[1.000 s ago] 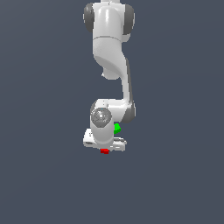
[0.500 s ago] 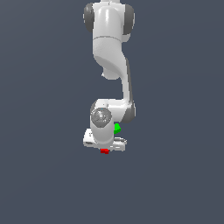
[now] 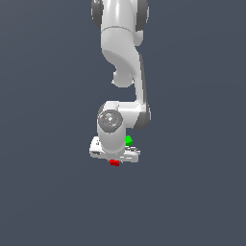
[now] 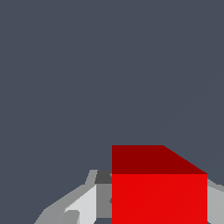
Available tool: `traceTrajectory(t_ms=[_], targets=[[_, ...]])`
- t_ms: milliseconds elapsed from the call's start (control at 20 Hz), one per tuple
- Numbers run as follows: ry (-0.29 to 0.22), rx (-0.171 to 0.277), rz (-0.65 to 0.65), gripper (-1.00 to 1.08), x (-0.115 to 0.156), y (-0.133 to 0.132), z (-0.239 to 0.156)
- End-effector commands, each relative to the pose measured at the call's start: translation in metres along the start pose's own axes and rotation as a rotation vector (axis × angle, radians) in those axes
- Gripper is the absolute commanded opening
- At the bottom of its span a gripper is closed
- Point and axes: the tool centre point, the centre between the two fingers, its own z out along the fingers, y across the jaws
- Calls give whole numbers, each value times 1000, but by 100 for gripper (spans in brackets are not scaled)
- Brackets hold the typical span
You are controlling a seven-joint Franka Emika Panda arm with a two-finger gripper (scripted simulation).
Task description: Stack the red cube on top of the green cube.
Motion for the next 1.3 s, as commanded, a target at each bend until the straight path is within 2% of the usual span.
traceTrajectory(t_ms=[0, 450, 850, 1250], targets=[[2, 0, 0, -100, 0, 0, -20], [3, 0, 0, -100, 1, 0, -63], [4, 0, 0, -100, -1, -1, -63], [4, 0, 0, -100, -18, -6, -55]])
